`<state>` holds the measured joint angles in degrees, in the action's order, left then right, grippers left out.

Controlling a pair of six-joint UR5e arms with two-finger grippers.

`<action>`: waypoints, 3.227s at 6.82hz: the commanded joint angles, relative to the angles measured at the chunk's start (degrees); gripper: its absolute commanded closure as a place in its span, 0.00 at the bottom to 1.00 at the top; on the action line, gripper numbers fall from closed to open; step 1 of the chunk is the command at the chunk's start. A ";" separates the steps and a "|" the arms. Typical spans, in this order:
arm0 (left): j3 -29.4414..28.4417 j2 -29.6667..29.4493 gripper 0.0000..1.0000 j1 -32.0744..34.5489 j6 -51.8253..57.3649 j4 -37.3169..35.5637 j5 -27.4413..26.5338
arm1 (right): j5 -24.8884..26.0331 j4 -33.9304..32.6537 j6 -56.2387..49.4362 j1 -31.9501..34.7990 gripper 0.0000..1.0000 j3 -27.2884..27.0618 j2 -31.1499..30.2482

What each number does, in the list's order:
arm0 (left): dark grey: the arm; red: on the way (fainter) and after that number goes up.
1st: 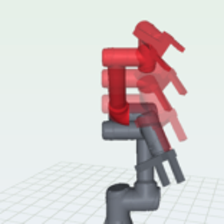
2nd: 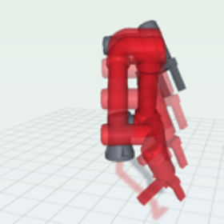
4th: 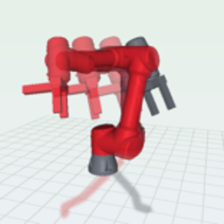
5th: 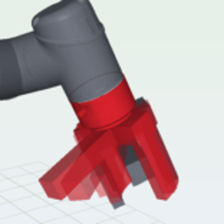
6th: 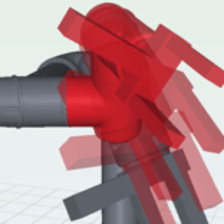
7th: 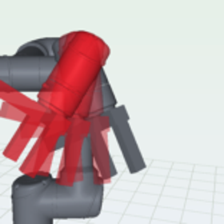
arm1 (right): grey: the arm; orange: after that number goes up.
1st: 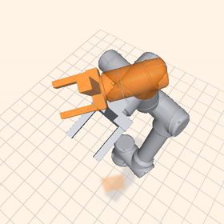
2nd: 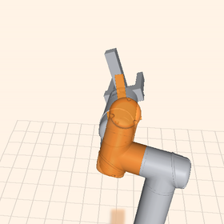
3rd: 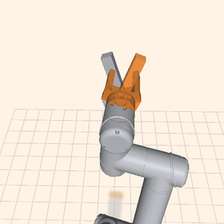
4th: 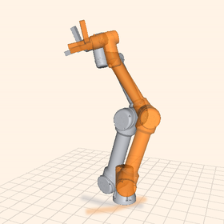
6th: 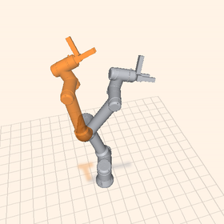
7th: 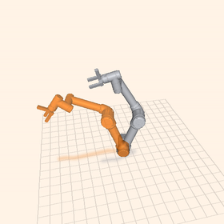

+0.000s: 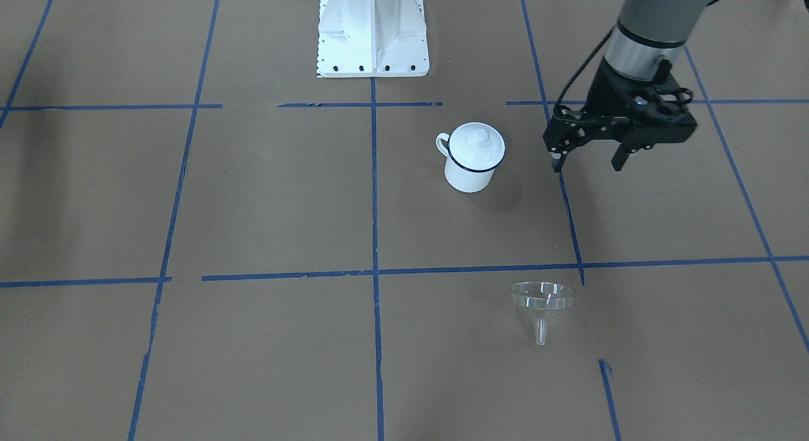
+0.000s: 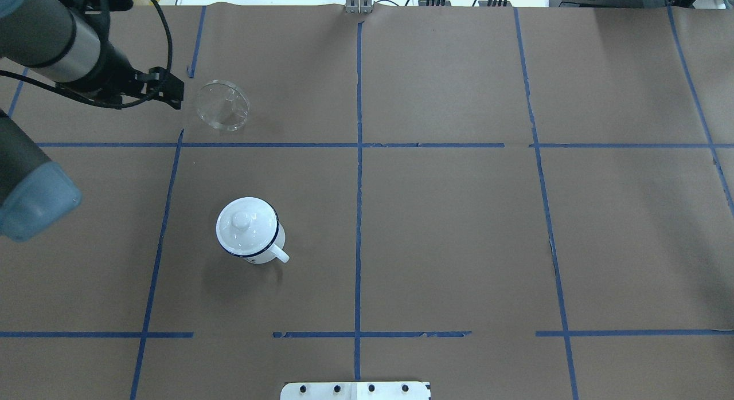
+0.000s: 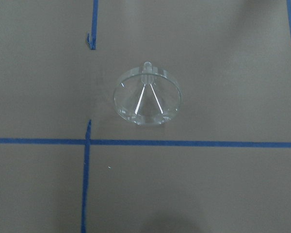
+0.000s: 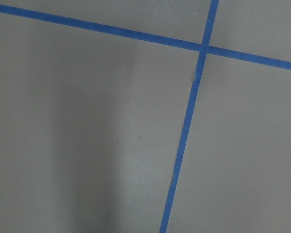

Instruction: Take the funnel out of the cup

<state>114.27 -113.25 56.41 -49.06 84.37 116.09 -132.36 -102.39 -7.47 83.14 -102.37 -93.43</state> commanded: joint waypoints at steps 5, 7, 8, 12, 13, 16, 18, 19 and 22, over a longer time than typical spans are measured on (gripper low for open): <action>-23.28 12.41 0.00 31.36 51.46 3.61 12.40 | 0.00 0.00 0.00 0.00 0.00 -0.02 0.00; -25.39 18.05 0.00 33.23 57.40 3.78 12.49 | 0.00 0.00 0.00 0.00 0.00 0.06 0.00; -26.80 18.41 0.00 33.76 57.41 4.05 12.49 | 0.00 0.00 0.00 0.00 0.00 -0.02 0.00; -27.17 19.12 0.00 37.81 59.78 3.43 17.85 | 0.00 0.00 0.00 0.00 0.00 0.06 0.00; -27.17 18.94 0.00 37.80 59.69 3.52 18.38 | 0.00 0.00 0.00 0.00 0.00 -0.02 0.00; -27.25 18.50 0.00 37.72 59.34 3.69 18.47 | 0.00 0.00 0.00 0.00 0.00 -0.02 0.00; -26.99 18.50 0.00 37.63 58.91 3.87 19.95 | 0.00 0.00 0.00 0.00 0.00 0.06 0.00; -26.99 18.59 0.00 37.63 58.90 3.87 20.05 | 0.00 0.00 0.00 0.00 0.00 -0.02 0.00; -26.99 18.68 0.00 37.63 58.99 3.96 20.05 | 0.00 0.00 0.00 0.00 0.00 -0.03 0.00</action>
<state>87.27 -94.61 94.05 9.86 88.30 136.13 -132.36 -102.39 -7.47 83.15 -102.38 -93.43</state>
